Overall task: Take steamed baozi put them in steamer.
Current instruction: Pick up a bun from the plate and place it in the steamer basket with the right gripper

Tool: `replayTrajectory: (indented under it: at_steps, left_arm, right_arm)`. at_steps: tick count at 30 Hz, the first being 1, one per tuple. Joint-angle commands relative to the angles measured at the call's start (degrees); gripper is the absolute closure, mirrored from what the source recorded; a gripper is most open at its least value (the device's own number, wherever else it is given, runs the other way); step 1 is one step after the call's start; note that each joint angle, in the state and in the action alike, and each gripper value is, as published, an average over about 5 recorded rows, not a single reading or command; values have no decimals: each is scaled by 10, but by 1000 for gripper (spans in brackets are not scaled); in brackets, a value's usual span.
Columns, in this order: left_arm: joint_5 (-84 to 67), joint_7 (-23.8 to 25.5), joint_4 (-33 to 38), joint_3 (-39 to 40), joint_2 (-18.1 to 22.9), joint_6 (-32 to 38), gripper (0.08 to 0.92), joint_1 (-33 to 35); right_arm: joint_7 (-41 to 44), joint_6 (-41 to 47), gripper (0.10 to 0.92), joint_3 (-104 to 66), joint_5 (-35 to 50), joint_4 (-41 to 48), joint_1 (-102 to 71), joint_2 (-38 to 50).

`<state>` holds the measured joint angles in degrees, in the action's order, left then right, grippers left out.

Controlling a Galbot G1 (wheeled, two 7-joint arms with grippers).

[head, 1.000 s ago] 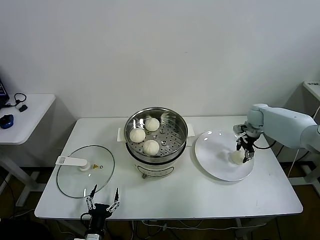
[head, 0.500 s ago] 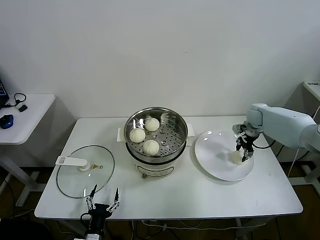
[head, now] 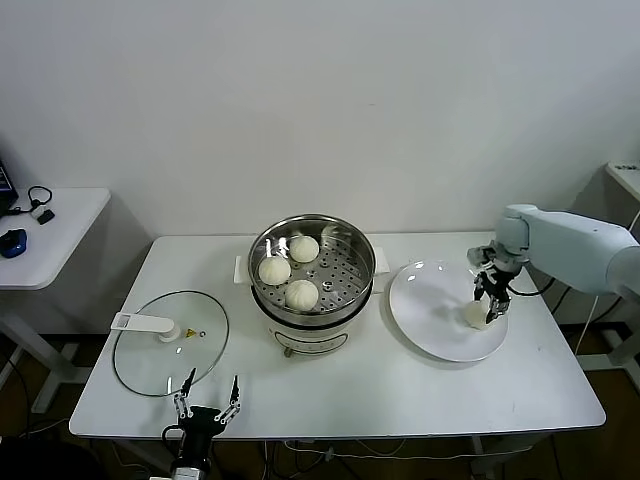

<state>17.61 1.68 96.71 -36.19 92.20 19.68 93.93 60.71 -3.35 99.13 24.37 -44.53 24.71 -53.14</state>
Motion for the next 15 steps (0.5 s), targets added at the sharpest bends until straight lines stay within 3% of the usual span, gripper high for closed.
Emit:
replayTrajectory:
  at_steps: [1, 15]
  left_arm:
    - [4, 0, 1, 4, 24, -1, 177, 0]
    - [5, 0, -7, 12, 24, -4, 177, -7]
  right_arm:
    - [10, -4, 423, 55, 37, -40, 86, 1]
    - [17, 20, 423, 167, 155, -176, 276, -15]
